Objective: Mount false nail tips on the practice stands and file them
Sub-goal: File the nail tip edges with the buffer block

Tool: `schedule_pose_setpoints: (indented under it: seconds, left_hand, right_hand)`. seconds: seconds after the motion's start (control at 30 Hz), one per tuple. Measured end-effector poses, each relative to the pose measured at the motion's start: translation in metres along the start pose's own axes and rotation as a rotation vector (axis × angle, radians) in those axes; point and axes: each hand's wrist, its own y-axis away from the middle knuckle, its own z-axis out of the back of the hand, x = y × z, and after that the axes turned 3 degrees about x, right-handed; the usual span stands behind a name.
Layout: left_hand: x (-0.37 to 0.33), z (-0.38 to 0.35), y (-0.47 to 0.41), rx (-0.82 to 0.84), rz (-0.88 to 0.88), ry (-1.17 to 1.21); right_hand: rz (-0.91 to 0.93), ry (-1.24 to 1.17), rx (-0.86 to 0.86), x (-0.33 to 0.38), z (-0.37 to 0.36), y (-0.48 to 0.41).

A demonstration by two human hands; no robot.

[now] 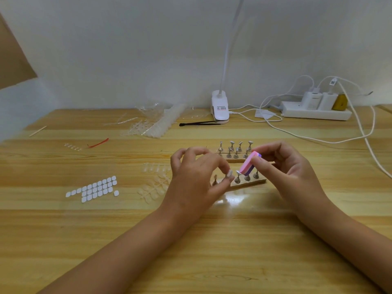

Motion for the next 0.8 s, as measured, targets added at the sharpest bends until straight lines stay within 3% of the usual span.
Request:
schedule_pose_setpoints:
  seconds: [0.23, 0.33, 0.47, 0.57, 0.73, 0.8]
  left_hand:
    - [-0.004, 0.012, 0.003, 0.044, 0.172, 0.576]
    - [-0.006, 0.014, 0.004, 0.042, 0.279, 0.777]
    - [-0.006, 0.016, 0.006, 0.102, 0.333, 0.875]
    - [-0.006, 0.015, 0.008, 0.128, 0.309, 0.838]
    - [-0.004, 0.014, 0.011, 0.076, 0.058, 0.388]
    - [-0.003, 0.014, 0.011, 0.039, 0.006, 0.326]
  right_hand:
    - [-0.147, -0.416, 0.125, 0.004, 0.001, -0.001]
    - [-0.185, -0.438, 0.194, 0.005, -0.003, 0.000]
    - [-0.201, -0.433, 0.234, 0.007, -0.006, 0.003]
    - [-0.203, -0.448, 0.208, 0.007, -0.006, 0.003]
    - [-0.200, -0.433, 0.252, 0.012, -0.006, 0.004]
    - [-0.199, -0.402, 0.254, 0.014, -0.006, 0.005]
